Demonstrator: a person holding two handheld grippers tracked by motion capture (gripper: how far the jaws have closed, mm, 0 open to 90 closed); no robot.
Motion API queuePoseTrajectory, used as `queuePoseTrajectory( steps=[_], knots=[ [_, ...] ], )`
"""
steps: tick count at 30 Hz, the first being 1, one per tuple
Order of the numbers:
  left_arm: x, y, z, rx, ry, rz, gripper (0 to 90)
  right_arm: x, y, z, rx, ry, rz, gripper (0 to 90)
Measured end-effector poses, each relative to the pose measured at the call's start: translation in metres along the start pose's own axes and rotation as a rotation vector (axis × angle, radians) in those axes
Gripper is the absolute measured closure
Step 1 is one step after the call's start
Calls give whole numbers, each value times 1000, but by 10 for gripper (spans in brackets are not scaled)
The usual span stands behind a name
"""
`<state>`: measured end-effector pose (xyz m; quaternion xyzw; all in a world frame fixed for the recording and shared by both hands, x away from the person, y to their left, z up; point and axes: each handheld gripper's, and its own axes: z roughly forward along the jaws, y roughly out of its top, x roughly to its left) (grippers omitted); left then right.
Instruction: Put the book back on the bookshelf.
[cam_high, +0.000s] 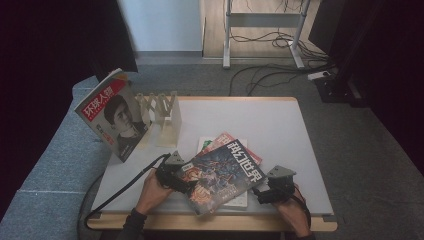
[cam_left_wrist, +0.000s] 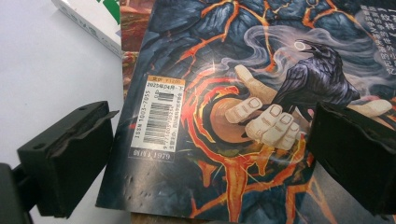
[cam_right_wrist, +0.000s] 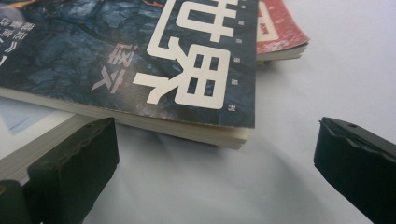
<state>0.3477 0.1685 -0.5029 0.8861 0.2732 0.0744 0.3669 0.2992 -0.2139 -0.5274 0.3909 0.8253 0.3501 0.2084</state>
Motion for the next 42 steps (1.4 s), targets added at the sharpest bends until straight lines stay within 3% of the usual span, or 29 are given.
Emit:
queuePoseTrajectory(
  steps=[25, 42],
  knots=[
    [-3, 1, -4, 25, -10, 2, 29, -19, 31, 15, 8, -89, 21, 2],
    [-7, 1, -7, 14, -25, -3, 44, -34, 52, 30, 33, -104, 7, 8]
  ],
)
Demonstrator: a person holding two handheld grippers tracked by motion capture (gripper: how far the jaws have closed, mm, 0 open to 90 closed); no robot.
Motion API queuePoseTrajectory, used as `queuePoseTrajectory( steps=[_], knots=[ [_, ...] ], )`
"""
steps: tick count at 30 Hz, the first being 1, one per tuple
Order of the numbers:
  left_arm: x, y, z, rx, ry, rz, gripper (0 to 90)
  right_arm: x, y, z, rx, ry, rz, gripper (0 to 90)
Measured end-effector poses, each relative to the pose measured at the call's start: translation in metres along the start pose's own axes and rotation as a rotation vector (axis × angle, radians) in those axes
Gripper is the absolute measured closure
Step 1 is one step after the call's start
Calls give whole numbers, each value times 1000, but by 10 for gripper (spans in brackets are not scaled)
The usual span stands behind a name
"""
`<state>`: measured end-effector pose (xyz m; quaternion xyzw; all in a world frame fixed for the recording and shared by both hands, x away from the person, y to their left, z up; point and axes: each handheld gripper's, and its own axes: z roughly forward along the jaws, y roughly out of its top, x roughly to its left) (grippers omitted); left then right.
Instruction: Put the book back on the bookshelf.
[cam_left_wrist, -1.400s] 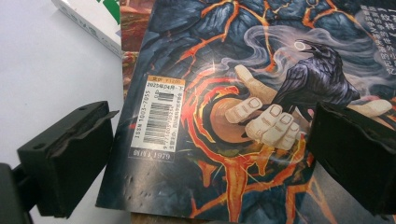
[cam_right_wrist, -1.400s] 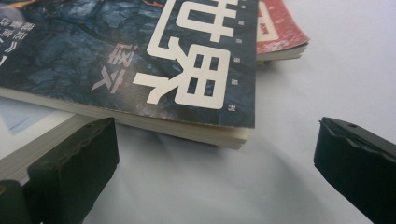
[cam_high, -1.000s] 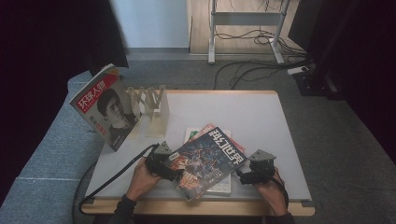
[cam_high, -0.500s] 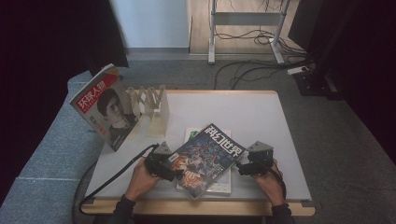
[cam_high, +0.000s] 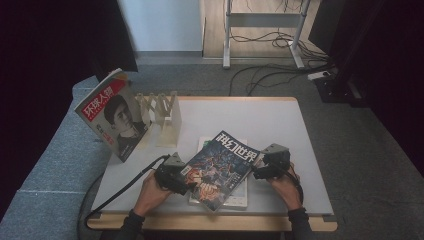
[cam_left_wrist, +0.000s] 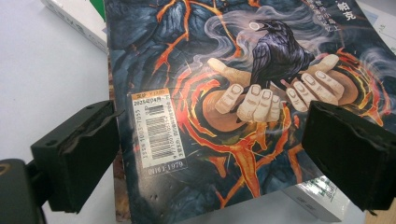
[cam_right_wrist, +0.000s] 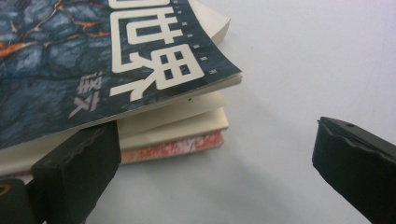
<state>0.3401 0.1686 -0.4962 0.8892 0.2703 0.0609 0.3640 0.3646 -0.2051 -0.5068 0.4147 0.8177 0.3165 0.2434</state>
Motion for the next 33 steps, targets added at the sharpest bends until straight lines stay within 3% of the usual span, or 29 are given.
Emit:
queuePoseTrajectory(
  steps=[19, 33],
  knots=[
    [-5, -1, 1, 3, -18, 2, 55, -18, 23, 24, 6, -23, 23, 12],
    [-20, -3, 3, -20, -43, 15, 57, -31, 37, 43, 14, -46, 44, 26]
  ],
)
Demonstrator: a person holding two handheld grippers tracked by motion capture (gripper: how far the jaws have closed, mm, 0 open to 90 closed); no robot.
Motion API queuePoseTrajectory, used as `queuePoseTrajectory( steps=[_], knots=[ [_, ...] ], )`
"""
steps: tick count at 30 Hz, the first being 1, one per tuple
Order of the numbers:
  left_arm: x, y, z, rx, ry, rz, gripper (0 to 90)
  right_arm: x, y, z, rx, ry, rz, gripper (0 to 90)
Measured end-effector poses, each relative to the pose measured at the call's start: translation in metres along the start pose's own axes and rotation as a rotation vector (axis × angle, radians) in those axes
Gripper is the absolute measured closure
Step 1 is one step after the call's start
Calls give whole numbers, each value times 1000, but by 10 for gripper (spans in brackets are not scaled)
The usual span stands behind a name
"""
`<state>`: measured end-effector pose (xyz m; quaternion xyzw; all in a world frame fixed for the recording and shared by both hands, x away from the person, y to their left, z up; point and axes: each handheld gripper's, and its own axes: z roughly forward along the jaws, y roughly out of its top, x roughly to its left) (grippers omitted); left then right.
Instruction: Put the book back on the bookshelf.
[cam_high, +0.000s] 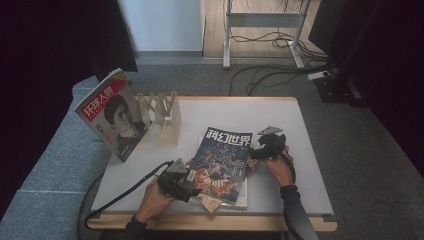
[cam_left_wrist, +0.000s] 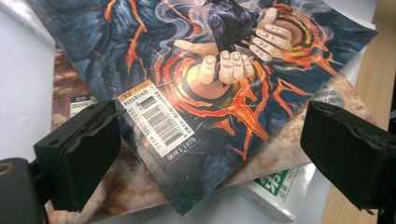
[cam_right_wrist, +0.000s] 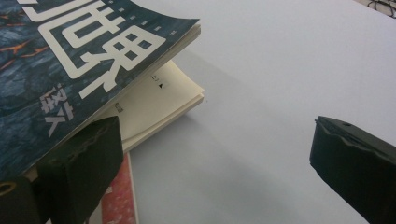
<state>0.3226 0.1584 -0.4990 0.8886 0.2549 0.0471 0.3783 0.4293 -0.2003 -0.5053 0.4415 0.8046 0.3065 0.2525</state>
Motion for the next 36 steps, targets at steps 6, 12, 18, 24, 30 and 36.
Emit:
queuePoseTrajectory(
  steps=[6, 12, 18, 24, 30, 36],
  knots=[
    [9, 3, -9, 1, 68, 12, 26, -5, -5, -6, 20, -4, -10, 47],
    [15, 3, -16, 24, 130, 31, 0, -7, -7, -21, 11, 44, 1, 49],
    [20, 3, -15, 26, 131, 14, 0, 1, -2, -27, 9, 116, -2, 34],
    [32, -10, -11, 13, 121, -41, 0, 12, 5, -23, 4, 181, 15, 20],
    [35, -16, -10, -13, 90, -80, 0, 22, 8, -9, 37, 226, 16, 0],
    [35, -16, -10, -17, 91, -61, 0, 18, 6, 2, 48, 276, 64, 0]
  ],
)
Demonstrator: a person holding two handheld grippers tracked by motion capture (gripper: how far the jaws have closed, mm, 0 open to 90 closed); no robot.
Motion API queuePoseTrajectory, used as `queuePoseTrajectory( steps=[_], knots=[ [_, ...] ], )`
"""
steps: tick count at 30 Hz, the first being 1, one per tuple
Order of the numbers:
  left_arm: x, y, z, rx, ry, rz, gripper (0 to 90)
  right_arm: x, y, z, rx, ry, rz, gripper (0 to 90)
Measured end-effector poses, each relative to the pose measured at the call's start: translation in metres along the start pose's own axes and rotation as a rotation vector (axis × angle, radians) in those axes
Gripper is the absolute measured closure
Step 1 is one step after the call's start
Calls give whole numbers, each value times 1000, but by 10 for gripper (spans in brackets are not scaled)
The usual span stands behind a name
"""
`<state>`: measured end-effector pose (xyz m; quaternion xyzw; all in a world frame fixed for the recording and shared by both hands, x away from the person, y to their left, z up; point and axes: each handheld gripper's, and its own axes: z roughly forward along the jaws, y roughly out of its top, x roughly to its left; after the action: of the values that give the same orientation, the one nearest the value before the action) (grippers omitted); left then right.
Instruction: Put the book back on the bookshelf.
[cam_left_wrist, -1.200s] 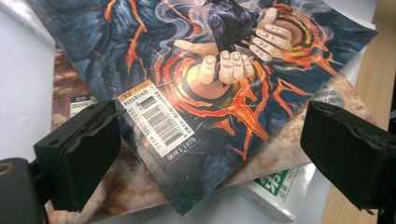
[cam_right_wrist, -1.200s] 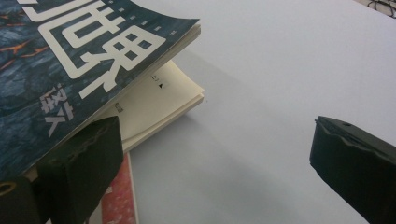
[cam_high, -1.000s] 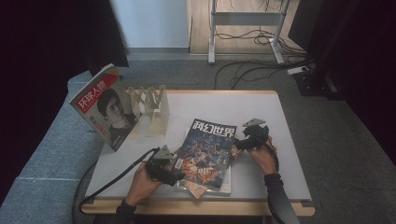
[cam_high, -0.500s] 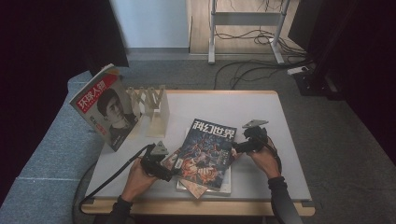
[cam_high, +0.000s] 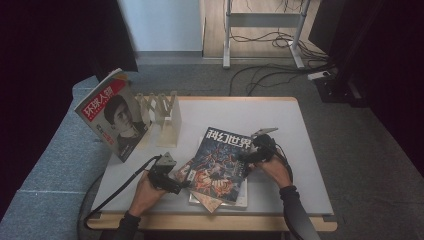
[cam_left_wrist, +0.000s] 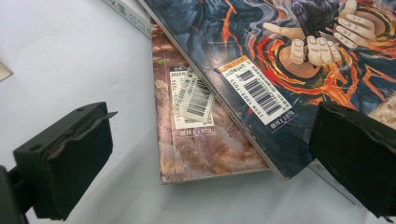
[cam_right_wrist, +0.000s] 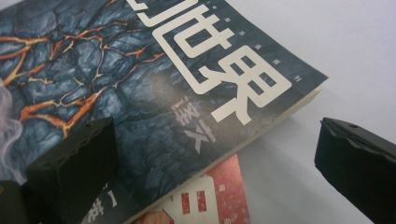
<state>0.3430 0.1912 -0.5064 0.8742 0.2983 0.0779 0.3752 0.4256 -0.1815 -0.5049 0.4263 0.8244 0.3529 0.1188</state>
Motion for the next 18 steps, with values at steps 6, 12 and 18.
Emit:
queuePoseTrajectory(
  steps=[6, 12, 18],
  knots=[
    [1, 0, 1, 1, -9, -2, 0, -8, 0, 8, 3, 72, 52, 0],
    [1, 0, 1, 2, -6, 0, 0, -14, 3, 16, 23, 135, 108, 0],
    [1, 0, 1, 4, -10, -1, 0, -17, 5, 20, 33, 162, 127, 0]
  ],
)
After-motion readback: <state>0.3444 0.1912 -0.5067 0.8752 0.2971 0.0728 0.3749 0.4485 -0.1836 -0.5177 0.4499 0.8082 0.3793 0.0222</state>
